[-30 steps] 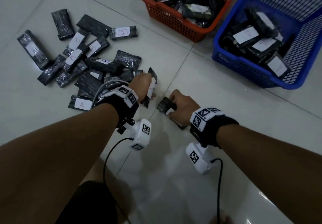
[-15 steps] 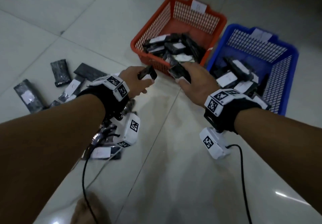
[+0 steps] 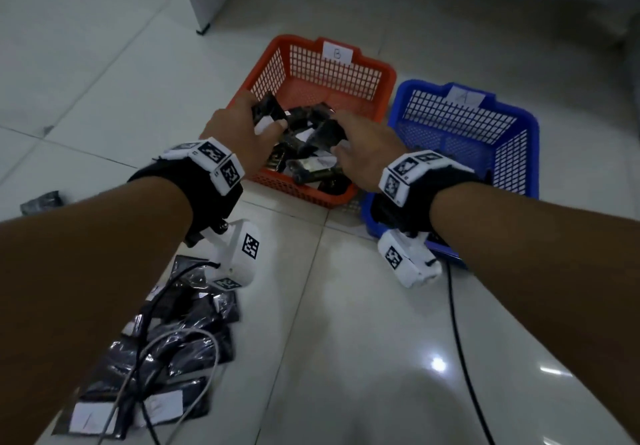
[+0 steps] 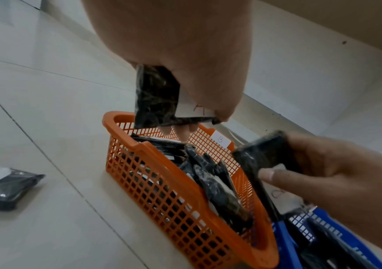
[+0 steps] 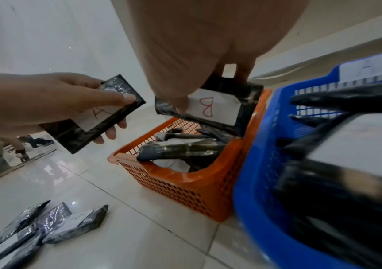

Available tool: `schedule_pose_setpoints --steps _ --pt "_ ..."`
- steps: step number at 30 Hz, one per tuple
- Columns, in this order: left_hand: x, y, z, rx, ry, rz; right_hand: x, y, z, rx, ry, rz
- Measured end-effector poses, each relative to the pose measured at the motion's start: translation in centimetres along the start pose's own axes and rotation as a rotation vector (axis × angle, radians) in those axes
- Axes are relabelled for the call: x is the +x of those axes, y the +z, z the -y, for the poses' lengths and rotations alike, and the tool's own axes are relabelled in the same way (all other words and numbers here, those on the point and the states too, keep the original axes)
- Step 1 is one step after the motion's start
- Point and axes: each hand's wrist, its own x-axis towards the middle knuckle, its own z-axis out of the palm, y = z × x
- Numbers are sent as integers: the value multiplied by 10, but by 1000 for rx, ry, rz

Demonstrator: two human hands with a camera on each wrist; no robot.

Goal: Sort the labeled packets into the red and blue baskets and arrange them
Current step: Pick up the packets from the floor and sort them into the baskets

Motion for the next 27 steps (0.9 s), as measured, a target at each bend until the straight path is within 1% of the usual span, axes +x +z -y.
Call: schedule_pose_setpoints --steps 4,6,7,9,11,13,17,20,22,23,25,27 --pt "2 6 6 1 44 -55 28 18 22 -144 -103 80" --pt "0 8 2 -31 61 -90 39 25 23 -203 -132 76" --pt "0 9 -1 -41 76 -111 41 26 19 -215 -118 41" --pt "1 11 -11 -62 102 -134 38 24 7 -188 -85 -82" --pt "3 17 -25 -87 151 -105 23 17 -14 -150 -31 -194" --pt "7 27 -39 -92 239 -23 2 7 -42 -102 56 -261" --pt "9 58 -88 -51 419 174 -62 -14 -110 -43 296 -336" --pt "4 86 -133 -44 519 293 -118 -20 -152 -122 481 -424" --pt "0 104 -160 -5 550 377 -150 -20 -172 -141 604 -422" --pt "-2 113 -171 25 550 419 -161 -18 -179 -101 668 -396" --pt "-8 129 -192 87 563 474 -175 -11 -190 74 792 -333" --pt "-15 144 -207 175 611 458 -177 1 -195 256 878 -315"
